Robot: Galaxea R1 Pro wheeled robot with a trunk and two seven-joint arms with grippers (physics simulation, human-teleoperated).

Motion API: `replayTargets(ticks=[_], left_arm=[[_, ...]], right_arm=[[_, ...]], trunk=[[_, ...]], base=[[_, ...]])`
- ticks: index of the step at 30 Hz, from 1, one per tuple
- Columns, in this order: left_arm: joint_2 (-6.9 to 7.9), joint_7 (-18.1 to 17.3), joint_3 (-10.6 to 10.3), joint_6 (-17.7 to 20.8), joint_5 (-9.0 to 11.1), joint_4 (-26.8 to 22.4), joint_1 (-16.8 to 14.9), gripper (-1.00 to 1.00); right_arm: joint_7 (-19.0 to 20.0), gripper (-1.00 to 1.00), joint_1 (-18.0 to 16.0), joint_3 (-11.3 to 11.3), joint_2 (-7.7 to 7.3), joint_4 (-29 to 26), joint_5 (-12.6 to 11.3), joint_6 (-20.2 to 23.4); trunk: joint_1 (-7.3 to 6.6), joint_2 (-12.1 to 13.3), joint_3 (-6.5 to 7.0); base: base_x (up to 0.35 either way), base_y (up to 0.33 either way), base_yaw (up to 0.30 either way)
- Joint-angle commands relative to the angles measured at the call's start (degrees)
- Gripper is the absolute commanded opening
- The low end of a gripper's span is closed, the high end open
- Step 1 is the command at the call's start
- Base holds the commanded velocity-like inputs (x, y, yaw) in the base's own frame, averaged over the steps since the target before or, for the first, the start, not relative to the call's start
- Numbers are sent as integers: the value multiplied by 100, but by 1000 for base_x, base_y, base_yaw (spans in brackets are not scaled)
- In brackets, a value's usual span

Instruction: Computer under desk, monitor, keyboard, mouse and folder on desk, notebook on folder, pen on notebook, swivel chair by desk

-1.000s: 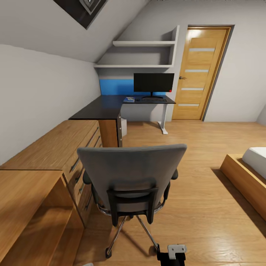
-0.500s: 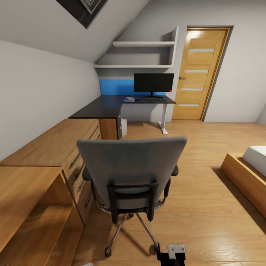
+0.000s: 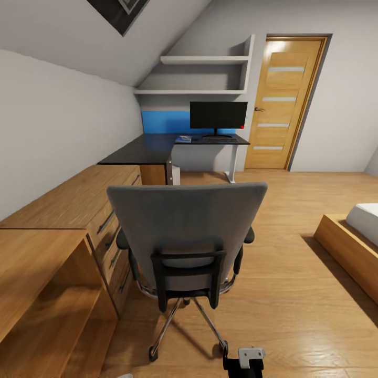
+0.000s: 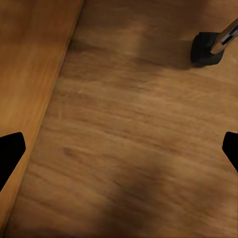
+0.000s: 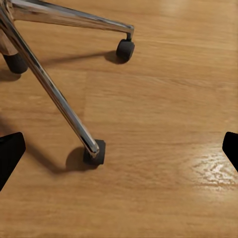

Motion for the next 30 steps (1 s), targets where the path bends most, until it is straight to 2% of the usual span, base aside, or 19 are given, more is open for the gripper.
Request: replayTargets(ticks=[1,12,14,16,17,19,22,23,26,30], left_arm=[[0,14,-15,-26,52,3,-3,100],[-1,19,-25,-22,60,-16,-3,100],[3,25,-24,-15,65,-126,-3,100],[-1,39,-24,24,68,-609,-3,100],[-23,40,-31,368,65,-1431,-44,100],[-31,39,-32,935,66,-1751,-183,100],[-39,34,-32,1472,70,-1929,-479,100],[-49,33,-32,1580,73,-1955,-622,100],[-85,33,-32,1719,77,-1923,-947,100],[-100,27,-33,1805,78,-1810,-1220,100]], right_arm=[[-33,100,-4,50,1,2,-29,-10],[-37,100,-4,43,-9,-7,-29,-16],[-35,100,-4,44,-17,-23,-20,-18],[-37,100,-9,24,-31,-66,-13,-14],[-51,100,-171,-3,-145,-223,-28,46],[-58,100,-389,-12,-201,-264,-38,95],[-57,100,-663,-16,-229,-275,-48,253],[-54,100,-883,-24,-252,-278,-51,439],[-46,100,-1235,-110,-316,-281,-54,755],[-37,100,-1504,-325,-410,-281,-80,959]], trunk=[[22,-44,-24],[263,-485,-221],[307,-565,-257],[351,-645,-293],[373,-685,-311],[417,-766,-347],[483,-886,-401],[505,-926,-419],[571,-1046,-472],[658,-1207,-544]], base=[[0,0,0],[0,0,0],[0,0,0],[0,0,0],[0,0,0],[0,0,0],[0,0,0],[0,0,0],[0,0,0],[0,0,0]])
